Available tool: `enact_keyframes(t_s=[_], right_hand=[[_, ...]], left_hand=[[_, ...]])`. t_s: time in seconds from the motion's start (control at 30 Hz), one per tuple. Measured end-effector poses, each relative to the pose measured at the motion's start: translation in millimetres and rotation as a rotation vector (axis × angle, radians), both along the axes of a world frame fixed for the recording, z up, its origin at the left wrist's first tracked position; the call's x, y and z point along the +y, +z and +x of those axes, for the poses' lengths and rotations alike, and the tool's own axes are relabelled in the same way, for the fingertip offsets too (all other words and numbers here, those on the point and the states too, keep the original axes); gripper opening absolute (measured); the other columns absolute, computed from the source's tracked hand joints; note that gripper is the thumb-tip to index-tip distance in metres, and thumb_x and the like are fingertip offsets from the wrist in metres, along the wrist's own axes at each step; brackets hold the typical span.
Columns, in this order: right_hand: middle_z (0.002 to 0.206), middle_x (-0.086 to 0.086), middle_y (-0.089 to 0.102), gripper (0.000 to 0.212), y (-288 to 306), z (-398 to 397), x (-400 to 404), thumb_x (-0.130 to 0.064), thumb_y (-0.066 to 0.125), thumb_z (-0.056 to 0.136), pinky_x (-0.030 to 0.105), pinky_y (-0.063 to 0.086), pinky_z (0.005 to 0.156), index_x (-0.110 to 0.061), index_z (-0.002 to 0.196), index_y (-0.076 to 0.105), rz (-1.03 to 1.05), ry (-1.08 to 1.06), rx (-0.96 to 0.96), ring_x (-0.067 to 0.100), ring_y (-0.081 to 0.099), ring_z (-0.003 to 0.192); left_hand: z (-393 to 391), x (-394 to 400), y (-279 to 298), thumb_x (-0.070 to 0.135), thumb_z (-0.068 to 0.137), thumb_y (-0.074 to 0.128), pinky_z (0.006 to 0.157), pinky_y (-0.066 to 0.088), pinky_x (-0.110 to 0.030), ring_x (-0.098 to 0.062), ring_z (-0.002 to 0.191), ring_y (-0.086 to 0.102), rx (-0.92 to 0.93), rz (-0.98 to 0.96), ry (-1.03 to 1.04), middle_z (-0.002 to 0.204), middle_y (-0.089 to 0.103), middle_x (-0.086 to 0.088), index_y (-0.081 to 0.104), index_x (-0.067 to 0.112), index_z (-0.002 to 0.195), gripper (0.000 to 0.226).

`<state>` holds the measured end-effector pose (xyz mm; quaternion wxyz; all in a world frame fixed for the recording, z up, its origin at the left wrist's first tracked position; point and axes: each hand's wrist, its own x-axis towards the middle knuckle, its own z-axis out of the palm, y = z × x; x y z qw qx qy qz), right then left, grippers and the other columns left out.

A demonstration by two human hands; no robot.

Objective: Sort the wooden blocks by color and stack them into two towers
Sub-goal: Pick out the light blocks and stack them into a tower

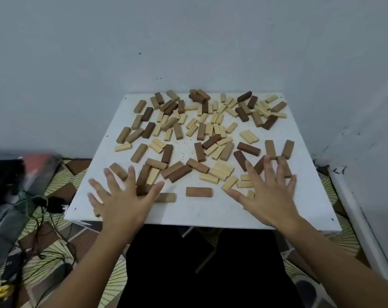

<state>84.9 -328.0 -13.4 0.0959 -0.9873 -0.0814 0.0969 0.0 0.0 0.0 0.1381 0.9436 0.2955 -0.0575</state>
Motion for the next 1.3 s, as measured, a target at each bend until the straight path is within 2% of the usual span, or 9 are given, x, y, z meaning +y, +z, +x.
enact_keyframes(t_s=[0.13, 0.4, 0.5, 0.6, 0.8, 0.97, 1.1, 1.2, 1.3], right_hand=[[0.172, 0.006, -0.015, 0.112, -6.1, 10.6, 12.1, -0.104, 0.005, 0.071, 0.071, -0.002, 0.12, -0.041, 0.162, -0.009, -0.053, 0.009, -0.044, 0.034, -0.018, 0.157], [0.173, 0.006, -0.001, 0.101, -14.9, 40.3, 55.1, -0.089, 0.019, 0.088, 0.059, 0.0, 0.126, -0.026, 0.165, 0.006, -0.018, 0.098, -0.109, 0.027, -0.009, 0.159], [0.173, 0.007, 0.002, 0.097, -12.8, 41.8, 54.1, -0.088, 0.018, 0.088, 0.06, -0.006, 0.124, -0.027, 0.164, 0.014, 0.031, 0.105, -0.136, 0.026, -0.008, 0.159], [0.173, 0.006, 0.006, 0.094, -7.8, 37.3, 33.1, -0.091, 0.015, 0.087, 0.061, -0.006, 0.124, -0.034, 0.162, 0.021, 0.169, 0.056, -0.238, 0.025, -0.007, 0.159], [0.171, 0.008, -0.017, 0.121, -14.4, 42.5, 2.1, -0.106, 0.011, 0.067, 0.063, -0.006, 0.124, -0.035, 0.163, -0.009, 0.022, 0.032, -0.038, 0.035, -0.026, 0.154], [0.172, 0.006, -0.014, 0.121, -19.8, 56.4, 21.6, -0.1, 0.018, 0.074, 0.057, -0.004, 0.126, -0.025, 0.165, -0.007, 0.037, 0.068, -0.048, 0.035, -0.022, 0.155], [0.173, 0.007, -0.004, 0.105, -14.5, 63.0, 11.5, -0.095, 0.019, 0.083, 0.058, -0.005, 0.126, -0.03, 0.165, 0.007, 0.086, 0.086, -0.115, 0.032, -0.015, 0.157], [0.172, 0.01, 0.001, 0.093, -11.5, 72.9, -8.9, -0.086, 0.024, 0.09, 0.057, 0.0, 0.126, -0.03, 0.164, 0.015, 0.17, -0.063, -0.22, 0.033, -0.007, 0.158], [0.171, 0.017, -0.004, 0.098, -10.3, 89.1, -27.8, -0.086, 0.024, 0.089, 0.055, 0.001, 0.126, -0.024, 0.165, 0.01, 0.168, -0.242, -0.126, 0.035, -0.01, 0.158]], left_hand=[[11.5, -8.3, -13.2, 0.109, 0.063, 0.01, 0.118, -0.021, -0.064, -0.047, 0.152, -0.028, 0.01, -0.129, 0.122, 0.172, -0.017, -0.014, 0.004, 0.044, 0.164, 0.12], [63.9, -31.5, -23.3, 0.099, 0.075, 0.027, 0.122, -0.016, -0.06, -0.039, 0.156, -0.022, -0.057, -0.09, -0.167, 0.171, -0.014, -0.021, -0.003, 0.026, 0.166, 0.121], [66.6, -29.2, -21.1, 0.103, 0.071, 0.023, 0.124, -0.016, -0.057, -0.034, 0.157, -0.022, -0.146, -0.171, -0.203, 0.172, -0.012, -0.016, 0.004, 0.033, 0.166, 0.12], [47.1, -17.9, -17.0, 0.108, 0.064, 0.02, 0.119, -0.025, -0.053, -0.03, 0.153, -0.034, -0.214, -0.149, -0.19, 0.171, -0.023, -0.007, -0.005, 0.048, 0.163, 0.118], [30.5, -14.1, -20.4, 0.111, 0.056, 0.037, 0.123, -0.013, -0.058, -0.04, 0.148, -0.04, -0.021, -0.065, -0.303, 0.167, -0.033, -0.01, -0.025, 0.052, 0.156, 0.131], [70.0, -41.0, -23.7, 0.11, 0.06, 0.034, 0.124, -0.014, -0.057, -0.038, 0.152, -0.034, -0.05, -0.092, -0.3, 0.171, -0.023, -0.008, -0.009, 0.045, 0.163, 0.129], [81.0, -43.5, -27.8, 0.108, 0.066, 0.031, 0.126, -0.012, -0.054, -0.029, 0.155, -0.029, -0.118, -0.085, -0.315, 0.174, -0.016, -0.002, 0.001, 0.044, 0.164, 0.121], [75.8, -42.3, -33.8, 0.105, 0.071, 0.028, 0.126, -0.012, -0.052, -0.026, 0.157, -0.023, -0.221, -0.057, -0.312, 0.175, -0.008, -0.002, 0.005, 0.044, 0.165, 0.114], [77.5, -40.2, -34.8, 0.105, 0.071, 0.026, 0.126, -0.01, -0.05, -0.025, 0.158, -0.018, -0.29, -0.106, -0.284, 0.175, 0.0, -0.004, 0.006, 0.046, 0.164, 0.111]])
